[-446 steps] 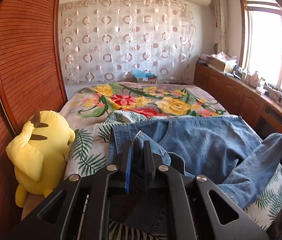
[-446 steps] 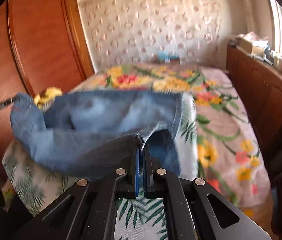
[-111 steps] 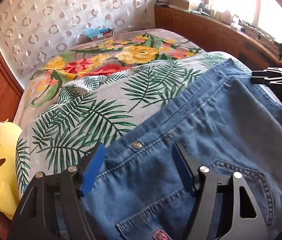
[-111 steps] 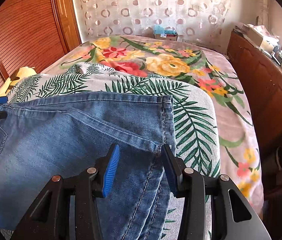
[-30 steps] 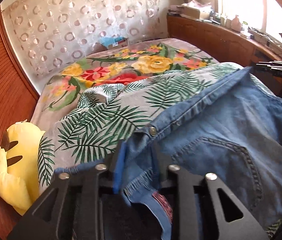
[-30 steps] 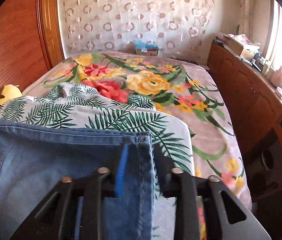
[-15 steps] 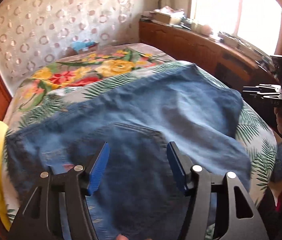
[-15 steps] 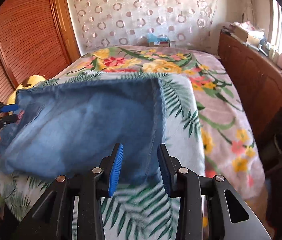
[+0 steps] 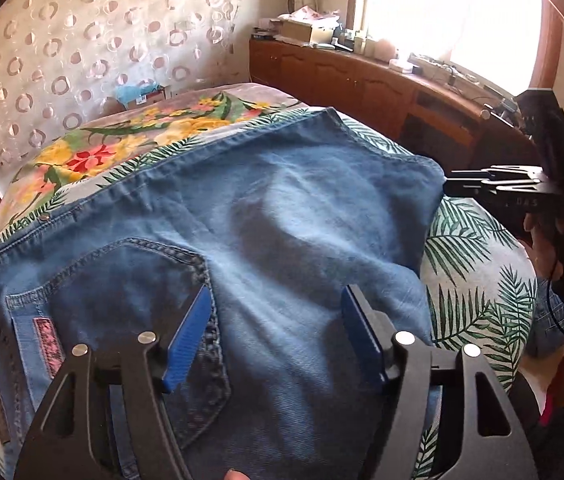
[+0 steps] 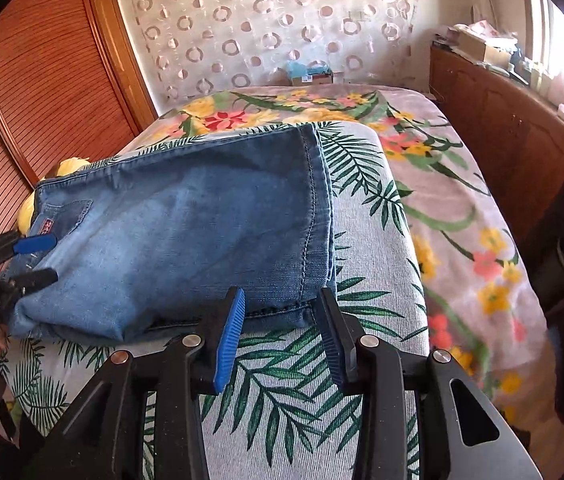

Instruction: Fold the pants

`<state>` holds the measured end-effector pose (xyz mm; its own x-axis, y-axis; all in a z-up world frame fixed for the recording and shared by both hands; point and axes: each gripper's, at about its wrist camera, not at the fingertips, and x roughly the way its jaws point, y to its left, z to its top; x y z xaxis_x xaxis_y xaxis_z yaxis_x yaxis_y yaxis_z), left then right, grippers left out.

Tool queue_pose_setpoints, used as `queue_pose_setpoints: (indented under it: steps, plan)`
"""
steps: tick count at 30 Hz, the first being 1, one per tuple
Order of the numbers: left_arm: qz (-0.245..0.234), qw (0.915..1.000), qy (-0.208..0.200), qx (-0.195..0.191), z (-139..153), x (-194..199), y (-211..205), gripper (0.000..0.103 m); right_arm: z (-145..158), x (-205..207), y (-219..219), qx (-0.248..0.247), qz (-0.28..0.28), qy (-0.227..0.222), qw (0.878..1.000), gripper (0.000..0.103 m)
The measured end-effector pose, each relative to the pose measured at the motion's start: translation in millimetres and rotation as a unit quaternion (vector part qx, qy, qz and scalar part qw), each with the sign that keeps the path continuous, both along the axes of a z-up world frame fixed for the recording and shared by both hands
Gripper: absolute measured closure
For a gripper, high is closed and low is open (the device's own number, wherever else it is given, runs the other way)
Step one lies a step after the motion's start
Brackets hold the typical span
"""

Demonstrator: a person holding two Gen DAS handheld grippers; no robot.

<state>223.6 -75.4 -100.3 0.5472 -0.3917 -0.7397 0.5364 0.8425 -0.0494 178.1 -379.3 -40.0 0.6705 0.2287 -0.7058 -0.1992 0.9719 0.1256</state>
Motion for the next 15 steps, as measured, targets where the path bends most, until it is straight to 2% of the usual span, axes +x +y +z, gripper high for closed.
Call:
queue_pose_setpoints:
  steps: [9,15]
  plan:
    - [0.013,0.9997,0.000,0.018,-14,-3,-4,0.030,-11,14,9,0.021,-0.020,0.006,1.000,0.064]
    - [0.019,0.9995,0.003,0.026,-24,-5,0,0.030,-18,20,14,0.005,-0.040,0.017,0.999,0.066]
